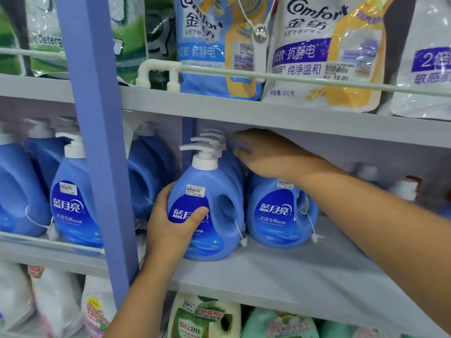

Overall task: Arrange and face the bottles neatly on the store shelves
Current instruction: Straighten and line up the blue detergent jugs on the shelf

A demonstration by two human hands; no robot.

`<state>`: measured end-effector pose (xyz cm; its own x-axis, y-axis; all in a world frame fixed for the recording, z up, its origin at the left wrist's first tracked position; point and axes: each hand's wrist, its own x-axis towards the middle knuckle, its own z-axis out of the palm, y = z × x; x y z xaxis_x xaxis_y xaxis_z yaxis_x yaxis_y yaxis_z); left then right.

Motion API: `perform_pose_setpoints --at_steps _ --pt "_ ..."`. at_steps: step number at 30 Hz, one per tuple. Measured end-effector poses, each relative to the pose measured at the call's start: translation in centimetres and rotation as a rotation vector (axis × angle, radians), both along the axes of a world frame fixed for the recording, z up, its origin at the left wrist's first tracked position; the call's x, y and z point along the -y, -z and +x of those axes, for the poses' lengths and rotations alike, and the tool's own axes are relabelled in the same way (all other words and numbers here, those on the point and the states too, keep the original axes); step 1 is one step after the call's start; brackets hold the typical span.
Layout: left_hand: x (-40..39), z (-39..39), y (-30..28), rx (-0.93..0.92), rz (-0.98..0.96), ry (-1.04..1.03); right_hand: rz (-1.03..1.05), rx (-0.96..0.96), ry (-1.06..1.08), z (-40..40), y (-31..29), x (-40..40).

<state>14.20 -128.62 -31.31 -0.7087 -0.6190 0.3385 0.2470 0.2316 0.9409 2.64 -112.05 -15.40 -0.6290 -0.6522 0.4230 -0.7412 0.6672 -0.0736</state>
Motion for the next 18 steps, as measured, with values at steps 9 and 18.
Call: perform_pose_setpoints --at_steps 9,18 --pt "-0.3 0.0 0.1 -0.047 -0.043 0.003 -0.793 0.454 0.350 1.9 16.5 -9.9" --pt "-0.1 0.0 0.4 -0.057 -0.104 -0.051 -0.707 0.376 0.378 3.0 16.7 -9.9"
